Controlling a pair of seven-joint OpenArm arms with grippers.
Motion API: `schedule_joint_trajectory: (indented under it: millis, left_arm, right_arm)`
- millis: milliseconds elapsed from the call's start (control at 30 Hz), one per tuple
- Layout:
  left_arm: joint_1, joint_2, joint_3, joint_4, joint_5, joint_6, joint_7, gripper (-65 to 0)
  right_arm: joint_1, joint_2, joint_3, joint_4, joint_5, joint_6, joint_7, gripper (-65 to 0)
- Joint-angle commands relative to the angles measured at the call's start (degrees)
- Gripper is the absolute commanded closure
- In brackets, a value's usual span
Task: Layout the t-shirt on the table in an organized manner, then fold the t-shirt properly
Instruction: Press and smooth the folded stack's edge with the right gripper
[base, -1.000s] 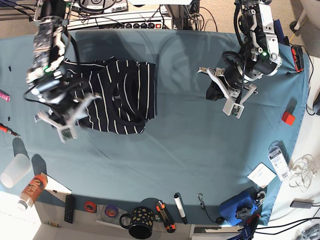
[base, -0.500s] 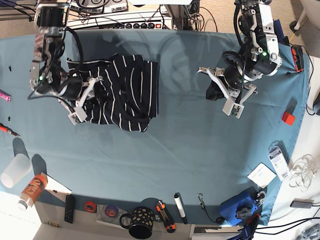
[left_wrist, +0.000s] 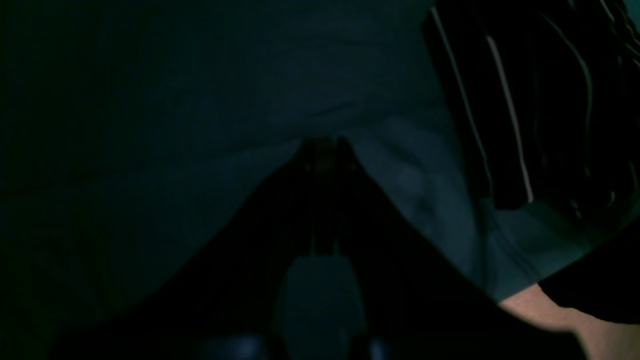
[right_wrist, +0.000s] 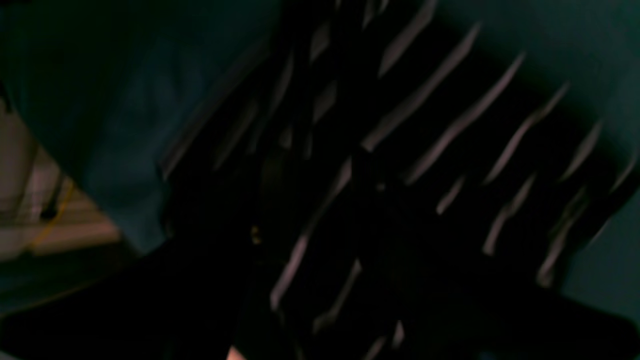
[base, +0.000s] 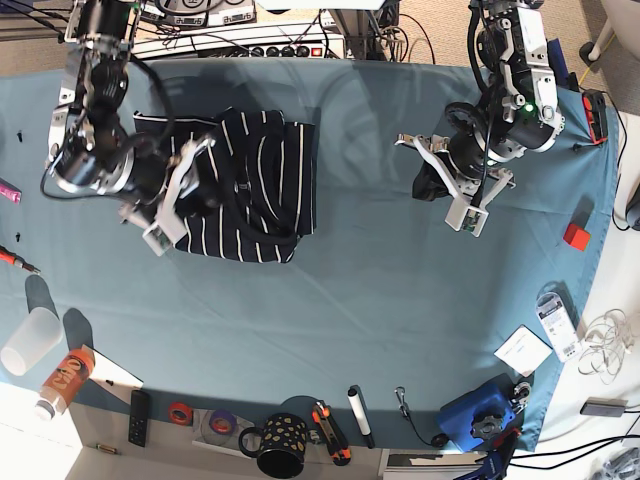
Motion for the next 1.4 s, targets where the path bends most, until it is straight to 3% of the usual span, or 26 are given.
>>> schedule_joint_trajectory:
  millis: [0, 233, 633, 800, 933, 1367]
  left_arm:
    - [-0.4, -0.1, 0.0, 1.1, -0.9, -0.4, -1.2, 0.0]
    - [-0.4, -0.1, 0.0, 1.1, -0.9, -0.4, -1.9, 0.0]
    - [-0.4, -0.1, 0.0, 1.1, -0.9, -0.4, -2.2, 0.0]
    - [-0.4, -0.1, 0.0, 1.1, -0.9, -0.4, -2.1, 0.0]
    - [-0.4, -0.1, 0.0, 1.1, -0.9, -0.4, -2.2, 0.0]
    - [-0.4, -0.1, 0.0, 1.1, -0.9, -0.4, -2.2, 0.0]
  right_arm:
    - [-0.7, 0.7, 0.3, 0.7, 1.0, 0.2, 0.8, -19.5]
    - [-8.1, 0.6, 0.3, 0.1, 1.0, 2.5, 3.7, -19.5]
    - [-8.4, 0.7, 0.5, -6.9, 5.3, 4.0, 3.4, -19.5]
    - [-4.8, 0.6, 3.2, -3.2, 7.0, 4.6, 4.7, -19.5]
    - [2.0, 0.0, 3.6, -4.6, 1.0, 4.6, 8.4, -19.5]
    - [14.2, -8.1, 3.6, -31.0, -1.7, 4.6, 8.7, -19.5]
